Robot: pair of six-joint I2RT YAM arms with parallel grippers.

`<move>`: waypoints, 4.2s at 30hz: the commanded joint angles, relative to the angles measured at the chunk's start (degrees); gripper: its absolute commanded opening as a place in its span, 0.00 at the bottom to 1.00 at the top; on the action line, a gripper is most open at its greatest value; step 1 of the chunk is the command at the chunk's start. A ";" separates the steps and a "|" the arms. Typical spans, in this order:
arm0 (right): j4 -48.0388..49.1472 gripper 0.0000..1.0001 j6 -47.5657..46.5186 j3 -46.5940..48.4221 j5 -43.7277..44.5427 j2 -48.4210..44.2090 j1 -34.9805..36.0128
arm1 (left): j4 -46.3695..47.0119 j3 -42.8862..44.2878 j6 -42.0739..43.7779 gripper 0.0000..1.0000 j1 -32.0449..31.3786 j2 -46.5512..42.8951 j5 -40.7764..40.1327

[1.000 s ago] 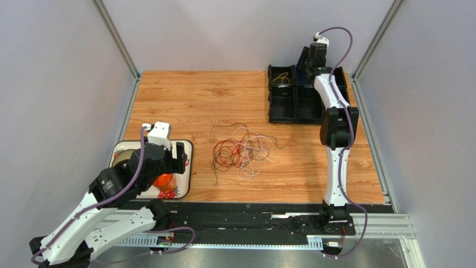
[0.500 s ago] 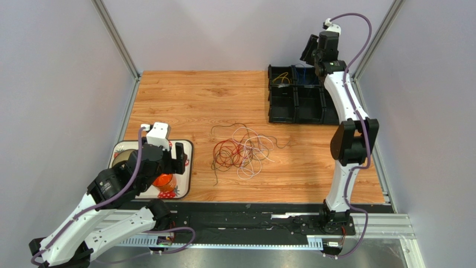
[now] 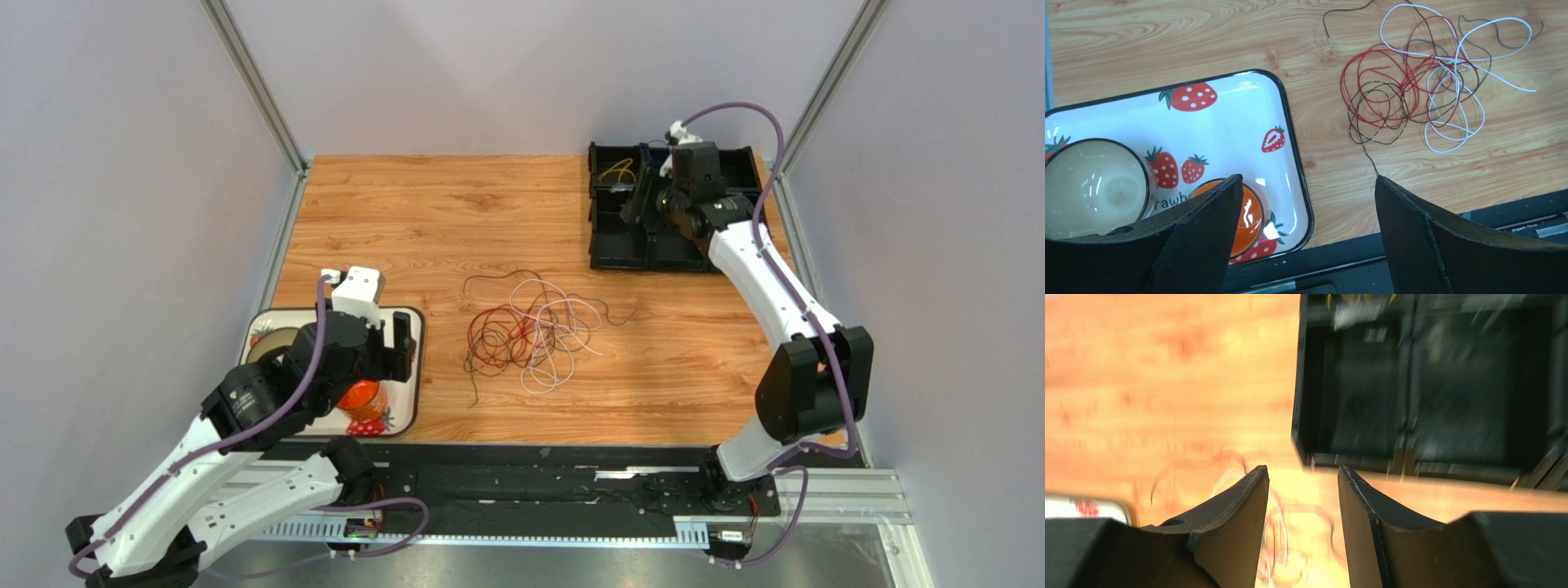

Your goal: Untangle the cables

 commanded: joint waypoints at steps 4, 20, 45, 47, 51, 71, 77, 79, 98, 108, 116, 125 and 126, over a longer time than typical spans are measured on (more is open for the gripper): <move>-3.97 0.49 1.63 -13.09 -5.33 -9.47 2.87 | 1.73 0.86 1.61 0.86 0.28 7.37 2.49; -2.21 0.48 5.42 -24.28 -3.83 -15.10 7.17 | 22.18 7.46 -8.32 0.81 -0.07 37.08 14.97; -5.73 0.47 2.51 -26.83 -1.98 -22.66 7.18 | 30.46 18.80 -10.43 0.81 -4.82 67.68 16.56; -5.64 0.47 2.51 -26.83 -1.98 -22.66 7.18 | 30.55 19.15 -10.52 0.81 -5.52 67.85 16.38; -5.73 0.47 2.42 -26.66 -2.07 -22.48 7.18 | 30.73 19.32 -10.96 0.82 -6.40 68.55 15.85; -6.52 0.47 2.60 -27.36 -2.51 -23.63 7.18 | 25.82 23.45 -10.96 0.00 -6.93 72.69 10.41; -6.08 0.47 3.39 -27.53 -3.65 -23.63 7.18 | 18.17 27.32 -8.94 0.00 -6.93 66.55 7.95; -6.08 0.47 3.66 -27.45 -3.92 -23.45 7.09 | 17.11 26.10 -8.59 0.00 -6.93 61.19 6.81; -2.21 0.46 8.40 -22.62 -8.75 -10.19 13.58 | 18.51 4.56 -17.28 0.00 -5.43 56.68 7.68; -2.21 0.43 12.00 -13.66 -5.77 1.50 19.82 | 20.88 1.58 -17.29 0.00 -5.35 60.73 8.47; -5.98 0.40 9.37 -6.88 -3.31 11.52 23.08 | 26.94 -3.17 -17.55 0.00 -5.43 67.06 9.88; -7.22 0.38 8.49 -6.35 -1.72 14.43 24.40 | 29.93 -5.72 -17.73 0.00 -5.43 65.22 9.35; -7.22 0.37 8.49 -5.83 -1.63 14.86 24.49 | 30.02 -5.81 -17.64 0.00 -5.43 65.13 9.35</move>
